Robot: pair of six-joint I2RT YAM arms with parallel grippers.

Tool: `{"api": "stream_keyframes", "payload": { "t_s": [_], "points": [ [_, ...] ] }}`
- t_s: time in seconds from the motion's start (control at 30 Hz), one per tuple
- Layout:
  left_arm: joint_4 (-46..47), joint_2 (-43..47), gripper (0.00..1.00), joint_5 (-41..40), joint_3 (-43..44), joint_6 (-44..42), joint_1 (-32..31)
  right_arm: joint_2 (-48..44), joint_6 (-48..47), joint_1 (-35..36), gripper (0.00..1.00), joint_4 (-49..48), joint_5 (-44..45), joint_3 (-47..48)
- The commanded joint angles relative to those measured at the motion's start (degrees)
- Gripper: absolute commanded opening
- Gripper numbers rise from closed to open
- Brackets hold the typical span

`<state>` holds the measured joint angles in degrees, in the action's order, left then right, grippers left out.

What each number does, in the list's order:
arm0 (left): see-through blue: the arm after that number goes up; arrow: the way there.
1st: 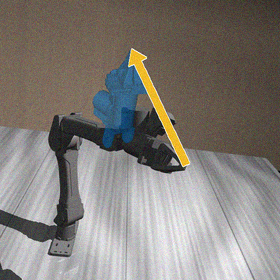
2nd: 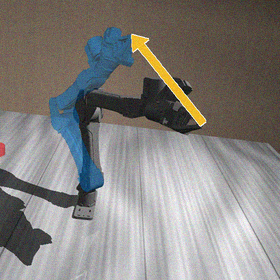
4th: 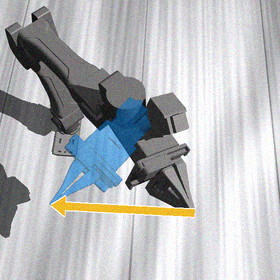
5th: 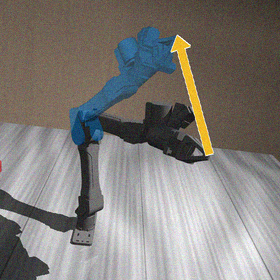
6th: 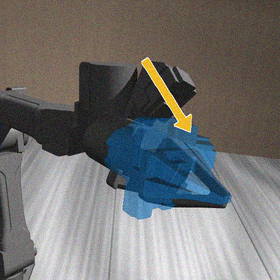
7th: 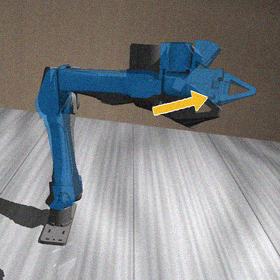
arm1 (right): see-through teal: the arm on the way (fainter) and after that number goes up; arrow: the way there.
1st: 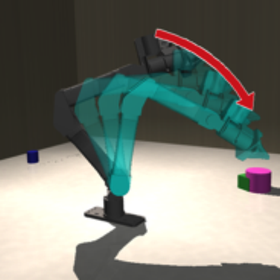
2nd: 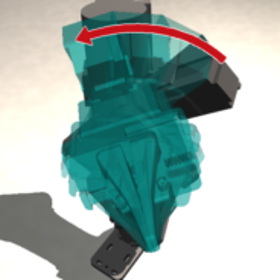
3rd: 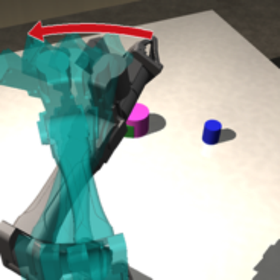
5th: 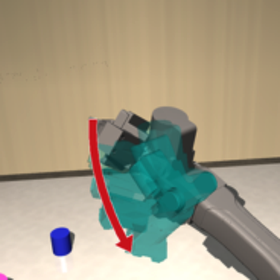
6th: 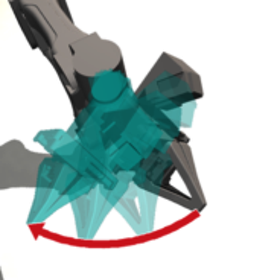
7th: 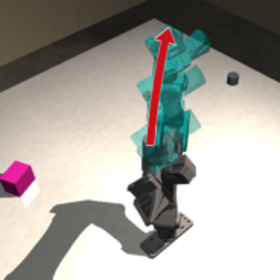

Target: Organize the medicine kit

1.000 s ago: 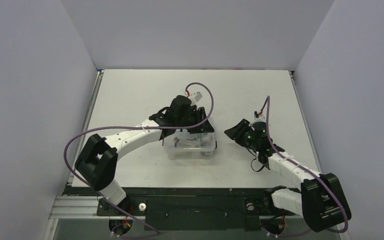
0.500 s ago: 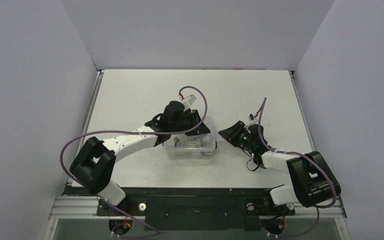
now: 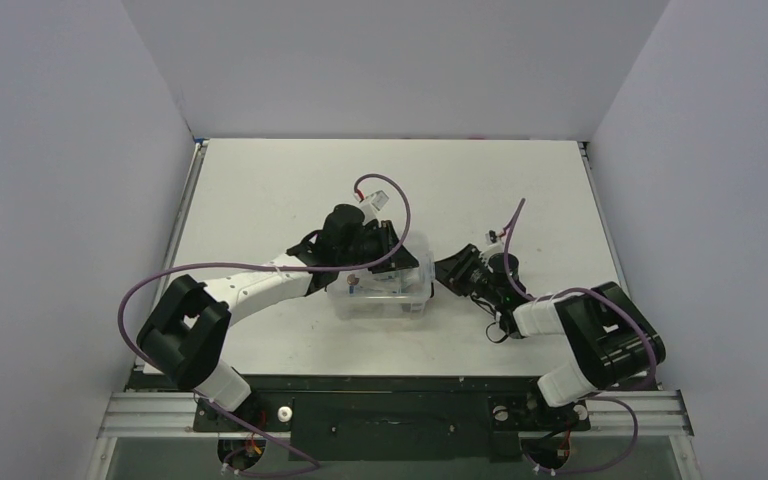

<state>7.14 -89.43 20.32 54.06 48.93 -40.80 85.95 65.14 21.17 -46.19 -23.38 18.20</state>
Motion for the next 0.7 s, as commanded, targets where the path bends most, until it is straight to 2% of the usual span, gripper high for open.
{"api": "stream_keyframes", "payload": {
  "t_s": [0.0,0.1,0.2,0.27,0.43,0.67],
  "points": [
    [-9.5,-1.5,0.18,-2.1,-3.2,-2.1,0.6,2.1,1.6,1.0,0.29,-8.7,-0.7,-0.4],
    [-9.6,-1.3,0.18,-2.0,-3.3,-2.1,0.7,2.9,2.6,1.1,0.2,-10.2,-0.9,-0.9],
    [-9.6,-1.1,0.18,-2.0,-3.3,-2.1,0.8,3.3,3.1,1.1,0.06,-11.0,-1.1,-1.3],
    [-9.7,-1.0,0.18,-2.0,-3.3,-2.1,0.8,2.8,3.1,1.0,0.02,-10.8,-0.9,-1.5],
    [-9.8,-0.8,0.18,-1.9,-3.4,-2.1,0.8,-1.5,0.8,0.8,0.0,-6.2,0.0,-1.4],
    [-9.7,-0.6,0.18,-1.8,-3.8,-2.4,1.0,-11.4,-4.2,0.8,0.0,6.7,3.5,-0.2]
  ]
}}
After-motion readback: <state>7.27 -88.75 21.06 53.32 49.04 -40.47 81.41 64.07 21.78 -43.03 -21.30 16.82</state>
